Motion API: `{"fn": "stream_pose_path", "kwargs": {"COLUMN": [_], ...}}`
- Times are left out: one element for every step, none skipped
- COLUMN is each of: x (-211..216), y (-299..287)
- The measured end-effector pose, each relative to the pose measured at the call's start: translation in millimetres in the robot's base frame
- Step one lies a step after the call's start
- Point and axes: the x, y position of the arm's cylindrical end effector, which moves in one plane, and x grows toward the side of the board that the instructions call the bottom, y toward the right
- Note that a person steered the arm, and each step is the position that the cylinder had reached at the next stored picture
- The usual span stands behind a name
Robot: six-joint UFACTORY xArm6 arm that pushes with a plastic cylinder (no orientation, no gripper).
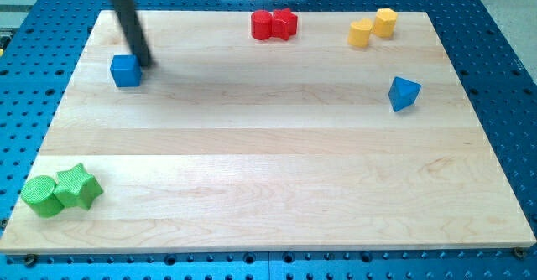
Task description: Place the cube diagonally left to the red blocks
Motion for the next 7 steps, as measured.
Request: {"fn": "stream_pose_path", "kwargs": {"x": [-1,-14,-14,1,15,15,0], "y": [37,-44,-106,-133,-52,57,6]}}
